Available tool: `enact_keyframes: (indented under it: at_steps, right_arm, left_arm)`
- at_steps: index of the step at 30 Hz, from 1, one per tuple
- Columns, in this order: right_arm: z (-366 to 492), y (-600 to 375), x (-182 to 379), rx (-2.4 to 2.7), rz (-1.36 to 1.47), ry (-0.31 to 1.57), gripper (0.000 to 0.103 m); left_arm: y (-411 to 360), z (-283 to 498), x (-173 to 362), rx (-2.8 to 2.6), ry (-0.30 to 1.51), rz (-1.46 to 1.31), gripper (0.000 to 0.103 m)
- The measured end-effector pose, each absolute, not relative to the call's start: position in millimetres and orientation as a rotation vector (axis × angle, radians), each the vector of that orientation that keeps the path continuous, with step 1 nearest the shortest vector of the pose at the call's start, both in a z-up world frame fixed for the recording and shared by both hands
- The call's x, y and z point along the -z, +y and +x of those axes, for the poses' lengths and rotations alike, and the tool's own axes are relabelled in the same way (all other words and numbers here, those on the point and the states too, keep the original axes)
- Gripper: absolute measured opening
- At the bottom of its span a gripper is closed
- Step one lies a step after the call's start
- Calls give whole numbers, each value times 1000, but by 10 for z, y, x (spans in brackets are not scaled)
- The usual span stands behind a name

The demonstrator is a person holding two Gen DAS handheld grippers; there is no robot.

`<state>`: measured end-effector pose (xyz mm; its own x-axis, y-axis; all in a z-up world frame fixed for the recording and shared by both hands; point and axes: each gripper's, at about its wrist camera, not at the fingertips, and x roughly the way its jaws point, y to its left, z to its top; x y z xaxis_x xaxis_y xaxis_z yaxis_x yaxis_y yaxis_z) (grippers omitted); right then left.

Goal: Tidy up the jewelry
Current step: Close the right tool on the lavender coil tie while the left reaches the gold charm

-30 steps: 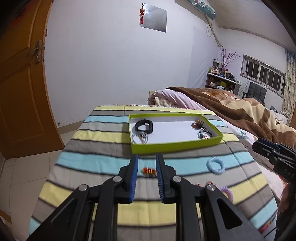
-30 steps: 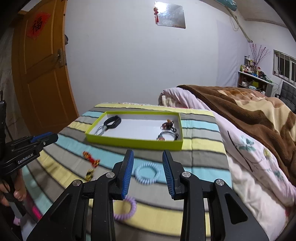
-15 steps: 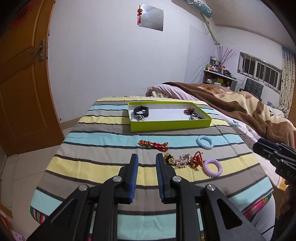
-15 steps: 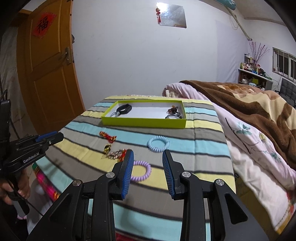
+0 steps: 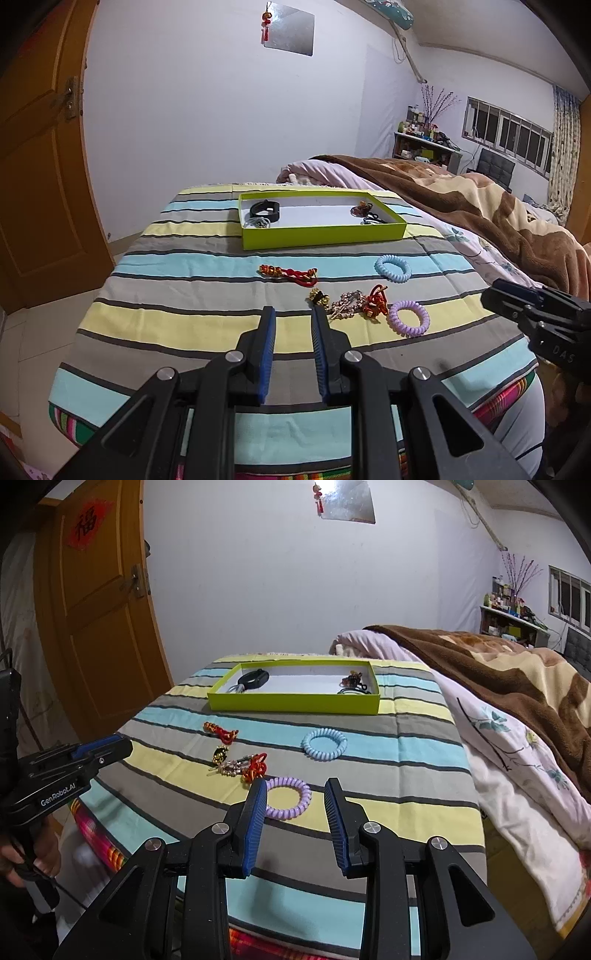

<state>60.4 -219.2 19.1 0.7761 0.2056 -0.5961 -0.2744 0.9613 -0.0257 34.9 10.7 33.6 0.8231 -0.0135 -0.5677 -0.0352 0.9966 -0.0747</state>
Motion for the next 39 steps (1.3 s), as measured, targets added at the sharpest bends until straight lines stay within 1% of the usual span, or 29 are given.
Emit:
enact_keyframes:
  at_steps: [10, 14, 28, 29, 30, 35, 36, 39]
  right_arm:
    - [841, -2167, 4, -259, -104, 701, 33]
    - [968, -2151, 106, -256, -97, 736, 33]
    - [1292, -2073, 360, -229, -110, 839, 33]
    - [1306, -2069, 370, -225, -116, 844, 32]
    - [1317, -2059, 383, -222, -126, 851, 27]
    - [1333, -1994, 391, -215, -180, 850, 13]
    - [1333, -1991, 391, -215, -184, 850, 11]
    - [1335, -1998, 390, -217, -185, 847, 10]
  left_arm:
    - [0, 570, -220, 43, 640, -63, 21]
    - [-33, 704, -155, 61, 663, -60, 22]
    - [-59, 1235, 69, 64, 759, -101, 23]
    - [-63, 1257, 81, 62, 764, -101, 23]
    - [-71, 1277, 93, 58, 770, -99, 23]
    - [-98, 1386, 170, 40, 811, -87, 23]
    - [-103, 1406, 193, 37, 822, -84, 23]
    - [-131, 1426, 218, 27, 833, -65, 23]
